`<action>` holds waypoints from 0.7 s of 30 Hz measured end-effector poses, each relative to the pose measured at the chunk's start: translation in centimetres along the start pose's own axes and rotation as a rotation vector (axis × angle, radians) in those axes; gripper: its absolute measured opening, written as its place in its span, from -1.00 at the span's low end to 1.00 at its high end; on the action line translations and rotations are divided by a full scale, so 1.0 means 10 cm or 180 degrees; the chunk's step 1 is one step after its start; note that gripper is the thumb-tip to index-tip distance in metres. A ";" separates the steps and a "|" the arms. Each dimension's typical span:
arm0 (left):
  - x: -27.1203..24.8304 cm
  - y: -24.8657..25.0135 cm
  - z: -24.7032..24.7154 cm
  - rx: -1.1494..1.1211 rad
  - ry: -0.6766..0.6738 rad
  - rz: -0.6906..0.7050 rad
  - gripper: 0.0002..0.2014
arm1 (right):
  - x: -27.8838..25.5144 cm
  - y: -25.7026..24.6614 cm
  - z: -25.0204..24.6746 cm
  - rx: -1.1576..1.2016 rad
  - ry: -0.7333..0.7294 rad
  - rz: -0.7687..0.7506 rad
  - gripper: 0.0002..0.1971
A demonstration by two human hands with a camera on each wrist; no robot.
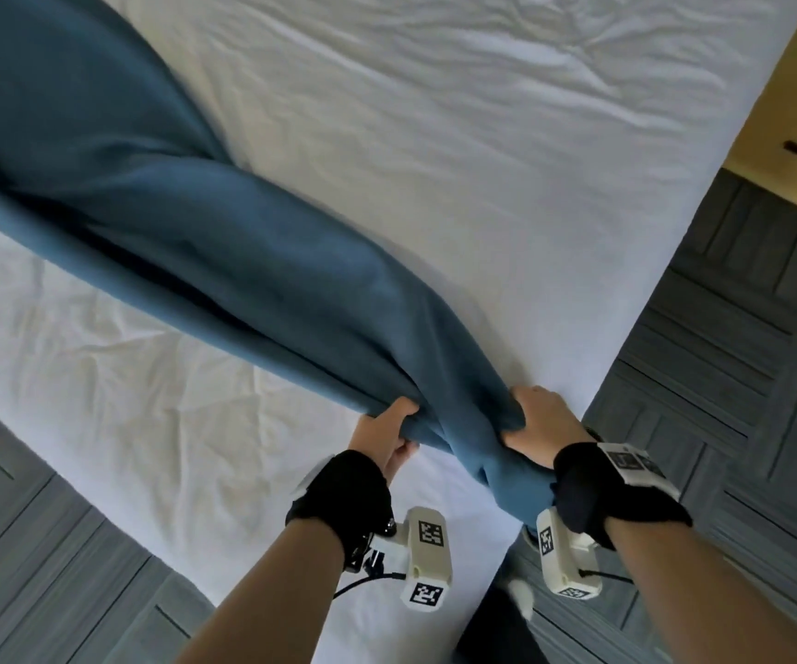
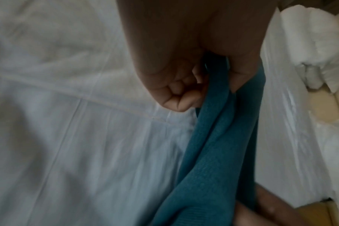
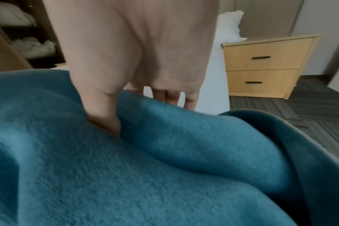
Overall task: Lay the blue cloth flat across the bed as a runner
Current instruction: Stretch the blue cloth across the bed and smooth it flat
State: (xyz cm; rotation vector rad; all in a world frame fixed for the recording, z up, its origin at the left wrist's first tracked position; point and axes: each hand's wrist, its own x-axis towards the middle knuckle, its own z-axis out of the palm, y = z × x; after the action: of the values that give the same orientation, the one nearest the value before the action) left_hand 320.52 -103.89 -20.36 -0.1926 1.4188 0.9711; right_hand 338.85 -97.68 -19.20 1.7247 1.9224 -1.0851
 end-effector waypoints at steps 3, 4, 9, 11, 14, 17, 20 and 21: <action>0.03 -0.05 0.01 0.0282 0.0259 0.0146 -0.91 | 0.00 -0.05 -0.01 0.0006 -0.0101 -0.0303 -0.68; 0.04 -0.09 0.01 0.0352 0.0367 0.0213 -0.93 | 0.01 -0.06 -0.01 0.0037 -0.0202 -0.0427 -0.71; -0.02 -0.41 0.07 -0.0436 0.0576 0.0383 -0.87 | 0.01 0.05 -0.08 0.0253 -0.0612 -0.0699 -0.70; -0.08 -0.61 0.15 -0.0704 0.0515 0.0338 -0.86 | 0.00 0.17 -0.07 0.0241 -0.0889 -0.0694 -0.57; -0.18 -0.86 0.29 -0.0521 0.0444 0.0386 -0.82 | -0.01 0.26 -0.07 0.0480 -0.1283 -0.0700 -0.60; -0.26 -1.02 0.33 -0.0285 0.0517 0.0600 -0.73 | -0.02 0.22 -0.06 0.0921 -0.1570 -0.0723 -0.73; -0.31 -1.06 0.26 0.0001 0.0538 0.0791 -0.69 | -0.08 0.15 0.03 0.1274 -0.1455 -0.0836 -0.75; -0.33 -1.06 0.23 0.0161 0.0598 0.0799 -0.70 | -0.09 0.15 0.08 0.1256 -0.1261 -0.0887 -0.74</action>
State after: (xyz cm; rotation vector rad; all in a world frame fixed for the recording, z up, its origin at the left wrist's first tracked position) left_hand 329.72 -110.46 -21.42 -0.0697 1.6667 1.1438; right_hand 340.31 -98.92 -19.55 1.2931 1.8078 -1.8554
